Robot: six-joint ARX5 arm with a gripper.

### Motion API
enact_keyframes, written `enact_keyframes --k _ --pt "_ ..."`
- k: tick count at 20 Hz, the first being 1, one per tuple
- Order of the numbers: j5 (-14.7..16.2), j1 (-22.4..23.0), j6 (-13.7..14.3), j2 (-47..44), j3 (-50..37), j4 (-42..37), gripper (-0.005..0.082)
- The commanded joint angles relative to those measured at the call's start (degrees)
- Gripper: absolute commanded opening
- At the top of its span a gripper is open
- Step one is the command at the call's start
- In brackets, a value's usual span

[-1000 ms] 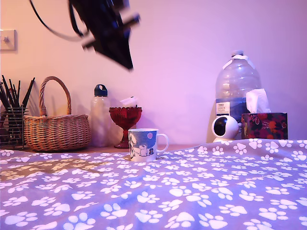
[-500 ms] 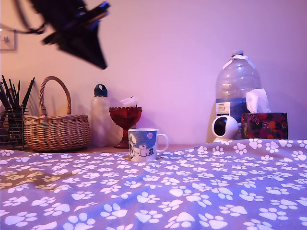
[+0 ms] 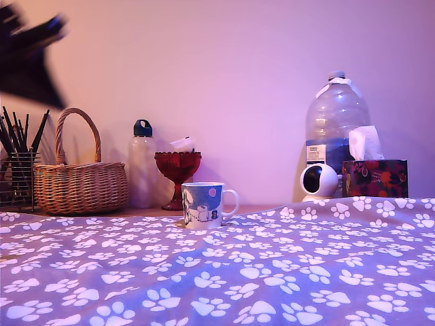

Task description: Pick the coffee capsule and then drop it inside the coffee cup in front of you

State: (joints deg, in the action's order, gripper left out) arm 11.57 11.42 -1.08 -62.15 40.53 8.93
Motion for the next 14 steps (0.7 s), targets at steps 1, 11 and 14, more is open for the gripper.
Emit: enact_keyframes --k 1,11,14 --pt "0.02 -2.01 -1.11 3.17 -5.27 -2.29 -0.0021" --pt "-0.02 -8.20 -6.43 24.20 -23.63 -9.20 -0.0021" --pt "-0.02 -9.14 -7.19 31.45 -27.93 -8.90 -0.0021"
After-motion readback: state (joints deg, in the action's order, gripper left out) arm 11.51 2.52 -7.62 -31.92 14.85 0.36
